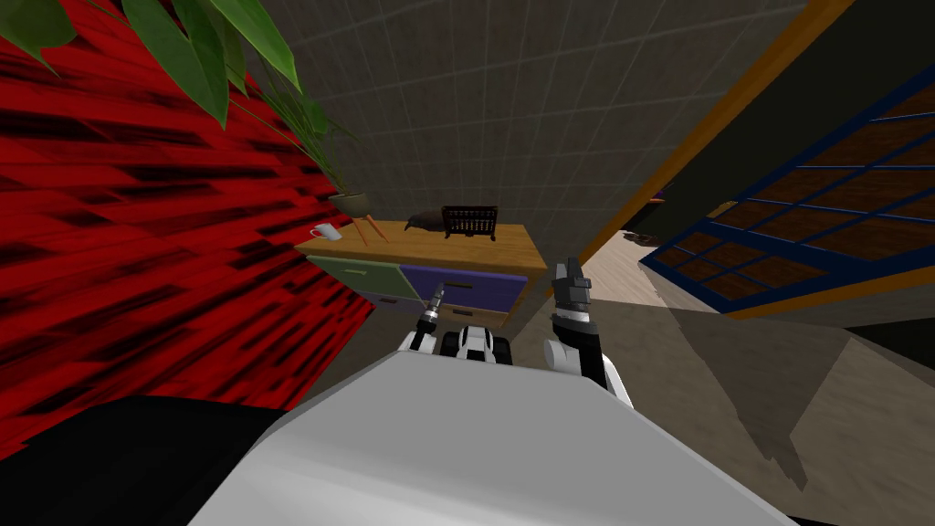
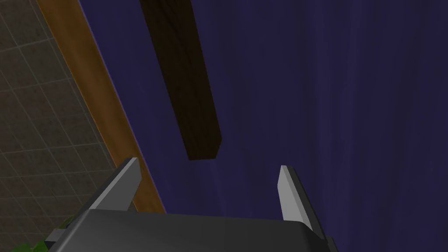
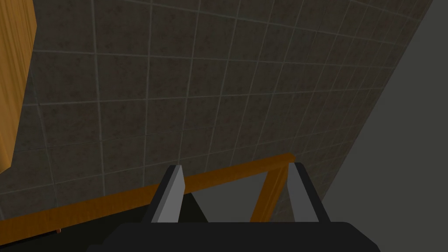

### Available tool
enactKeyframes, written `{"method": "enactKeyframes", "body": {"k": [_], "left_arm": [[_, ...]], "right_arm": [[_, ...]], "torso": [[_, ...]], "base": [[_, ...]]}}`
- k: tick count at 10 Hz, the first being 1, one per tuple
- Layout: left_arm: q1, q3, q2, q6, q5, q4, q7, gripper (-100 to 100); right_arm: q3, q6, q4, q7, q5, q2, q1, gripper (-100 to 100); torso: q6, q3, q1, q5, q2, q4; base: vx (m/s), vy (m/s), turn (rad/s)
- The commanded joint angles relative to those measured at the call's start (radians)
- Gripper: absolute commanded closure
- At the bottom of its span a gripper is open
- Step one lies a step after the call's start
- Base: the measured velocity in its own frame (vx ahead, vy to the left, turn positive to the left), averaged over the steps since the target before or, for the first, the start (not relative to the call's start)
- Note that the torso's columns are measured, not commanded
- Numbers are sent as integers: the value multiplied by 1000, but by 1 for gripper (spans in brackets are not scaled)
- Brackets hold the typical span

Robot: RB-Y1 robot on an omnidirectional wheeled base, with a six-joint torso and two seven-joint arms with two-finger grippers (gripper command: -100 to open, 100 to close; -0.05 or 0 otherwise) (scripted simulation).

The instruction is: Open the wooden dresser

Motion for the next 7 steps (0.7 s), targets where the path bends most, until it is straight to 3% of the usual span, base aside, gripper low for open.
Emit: {"method": "enactKeyframes", "body": {"k": [1,3,4,5,7], "left_arm": [[-3,-2,-12,-2,-1,16,-2,-100],[-16,1,-11,38,0,-10,2,-100],[-16,1,-12,24,0,1,0,-100],[-3,-2,-13,-2,-1,17,-3,100],[-3,-6,-8,19,-3,-11,4,100]], "right_arm": [[0,0,0,0,0,0,0,0],[0,0,0,0,0,0,0,0],[0,0,0,0,0,0,0,0],[0,0,0,0,0,0,0,0],[0,0,0,0,0,0,0,0]], "torso": [[0,0,0,0,0,0],[0,-1,0,0,-2,0],[0,-2,-1,0,-3,-1],[0,0,0,0,0,0],[0,0,4,2,-3,-3]], "base": [[0,0,0],[60,-16,-16],[40,-13,-2],[-43,11,25],[-79,10,17]]}}
